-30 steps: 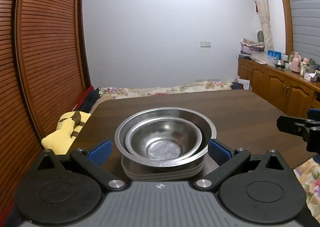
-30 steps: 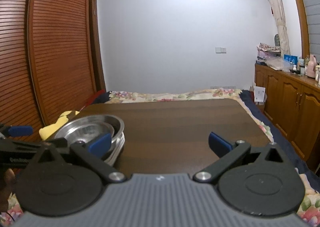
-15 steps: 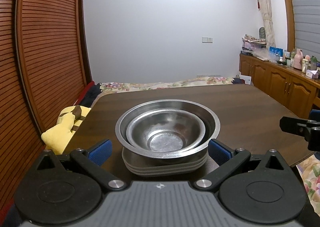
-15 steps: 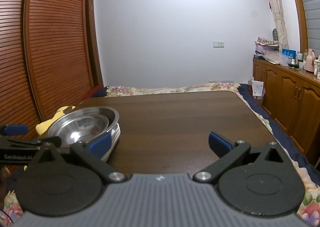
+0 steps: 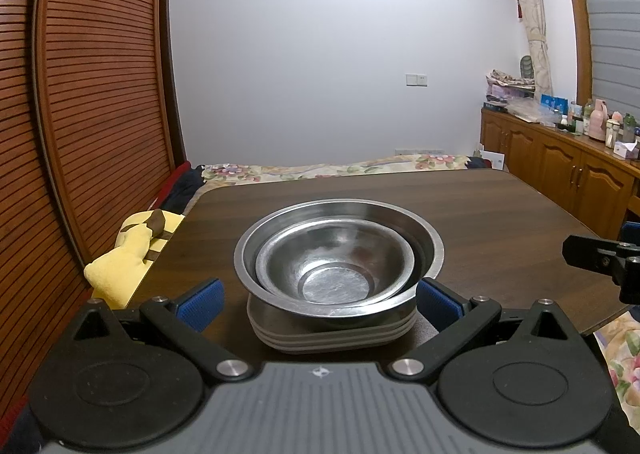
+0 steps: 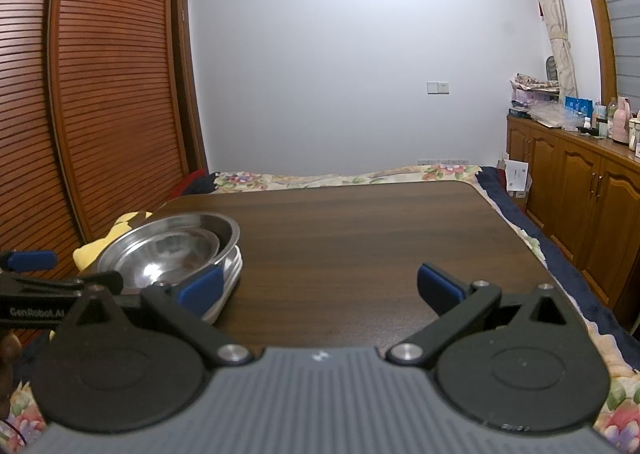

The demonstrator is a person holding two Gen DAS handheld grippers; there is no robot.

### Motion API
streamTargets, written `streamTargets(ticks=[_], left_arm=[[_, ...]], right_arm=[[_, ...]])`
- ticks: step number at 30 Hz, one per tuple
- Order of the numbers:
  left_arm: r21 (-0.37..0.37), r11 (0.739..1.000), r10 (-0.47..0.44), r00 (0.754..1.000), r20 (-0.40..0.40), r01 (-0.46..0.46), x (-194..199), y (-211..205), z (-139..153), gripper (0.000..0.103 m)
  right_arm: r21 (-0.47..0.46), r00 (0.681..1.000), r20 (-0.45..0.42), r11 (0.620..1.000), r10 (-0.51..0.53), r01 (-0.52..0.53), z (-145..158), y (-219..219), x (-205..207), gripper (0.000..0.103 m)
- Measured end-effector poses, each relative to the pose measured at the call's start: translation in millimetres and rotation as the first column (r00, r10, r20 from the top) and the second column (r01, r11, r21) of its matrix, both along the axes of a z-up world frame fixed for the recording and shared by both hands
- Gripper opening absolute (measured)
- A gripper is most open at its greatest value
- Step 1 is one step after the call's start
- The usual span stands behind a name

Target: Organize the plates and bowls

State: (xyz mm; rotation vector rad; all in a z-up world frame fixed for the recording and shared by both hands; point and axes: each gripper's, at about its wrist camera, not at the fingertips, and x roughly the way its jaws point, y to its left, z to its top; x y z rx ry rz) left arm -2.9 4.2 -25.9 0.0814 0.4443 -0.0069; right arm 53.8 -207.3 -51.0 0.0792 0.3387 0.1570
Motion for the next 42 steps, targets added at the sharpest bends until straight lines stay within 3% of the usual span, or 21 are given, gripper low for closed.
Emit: streamTargets(ticks=[42], left_arm=[[0.002, 1.0, -0.006, 1.0, 0.005, 0.006, 0.7, -1.3, 2.9, 0.103]], right_arm=[[0.006, 1.0, 0.002, 1.0, -0.001, 0.001, 0.7, -0.9, 0.4, 0.103]])
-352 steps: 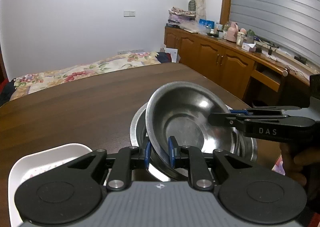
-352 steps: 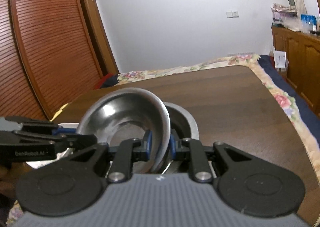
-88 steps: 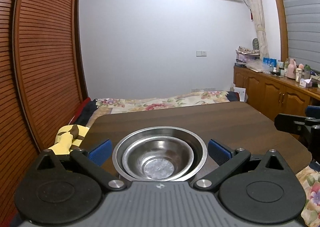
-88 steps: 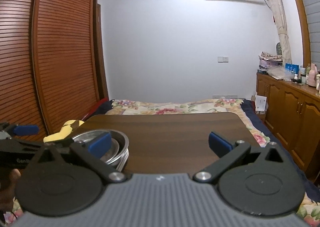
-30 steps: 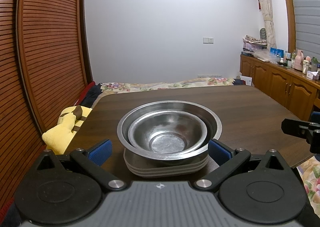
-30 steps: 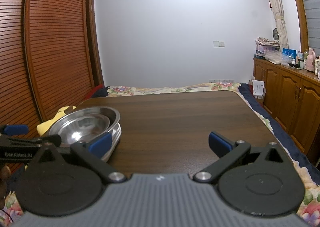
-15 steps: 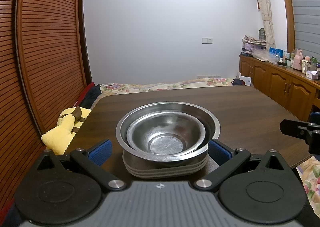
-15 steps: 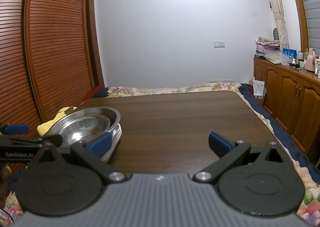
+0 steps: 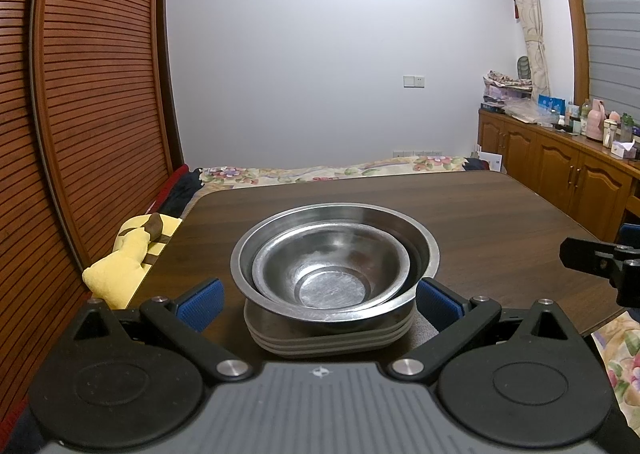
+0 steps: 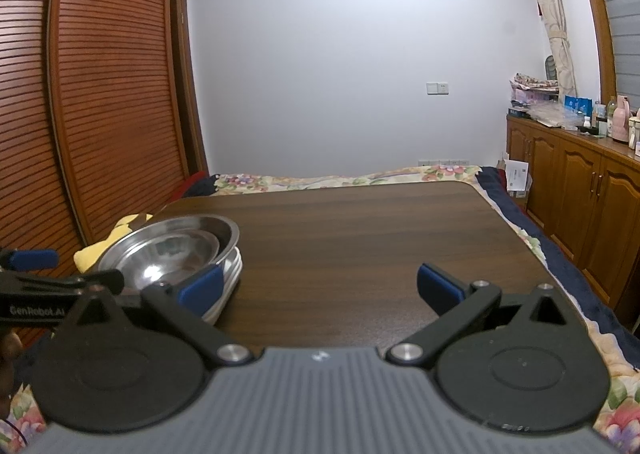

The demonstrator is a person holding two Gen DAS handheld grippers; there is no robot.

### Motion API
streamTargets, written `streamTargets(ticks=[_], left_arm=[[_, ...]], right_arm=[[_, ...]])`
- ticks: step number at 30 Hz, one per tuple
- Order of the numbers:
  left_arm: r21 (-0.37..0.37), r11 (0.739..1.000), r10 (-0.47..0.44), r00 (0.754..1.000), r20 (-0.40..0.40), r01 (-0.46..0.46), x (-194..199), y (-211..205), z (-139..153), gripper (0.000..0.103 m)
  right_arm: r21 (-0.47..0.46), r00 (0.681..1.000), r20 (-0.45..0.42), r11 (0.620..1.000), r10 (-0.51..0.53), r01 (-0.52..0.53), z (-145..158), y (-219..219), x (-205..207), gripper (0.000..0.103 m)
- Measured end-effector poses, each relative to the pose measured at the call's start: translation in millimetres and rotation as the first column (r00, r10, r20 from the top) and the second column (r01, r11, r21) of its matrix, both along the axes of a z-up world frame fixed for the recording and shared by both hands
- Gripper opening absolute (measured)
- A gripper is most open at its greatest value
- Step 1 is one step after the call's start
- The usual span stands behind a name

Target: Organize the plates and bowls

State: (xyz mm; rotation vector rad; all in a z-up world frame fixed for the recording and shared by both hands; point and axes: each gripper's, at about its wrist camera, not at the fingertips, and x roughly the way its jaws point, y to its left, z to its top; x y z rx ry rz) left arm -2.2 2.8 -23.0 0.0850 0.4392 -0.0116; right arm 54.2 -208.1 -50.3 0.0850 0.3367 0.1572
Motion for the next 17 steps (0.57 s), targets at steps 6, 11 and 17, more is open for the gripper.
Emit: streamTargets(ticks=[6, 11, 17], left_arm=[[0.001, 1.0, -0.002, 1.0, -0.003, 0.002, -0.2, -1.7, -1.0, 0.103], [0.0, 1.0, -0.004, 1.0, -0.004, 0.004, -0.1, -1.8, -1.4, 0.103], [0.001, 1.0, -0.005, 1.0, -0.006, 0.005, -0.2, -2.4, -2.3, 0.103]], right_arm=[[0.001, 1.0, -0.002, 1.0, 0.001, -0.001, -0.4, 0.3, -0.7, 0.103], [0.002, 1.0, -0.003, 1.0, -0.001, 0.001, -0.9, 0.5, -0.8, 0.103], [0.001, 1.0, -0.003, 1.0, -0.001, 0.001, -1.4, 1.0, -0.9, 0.103]])
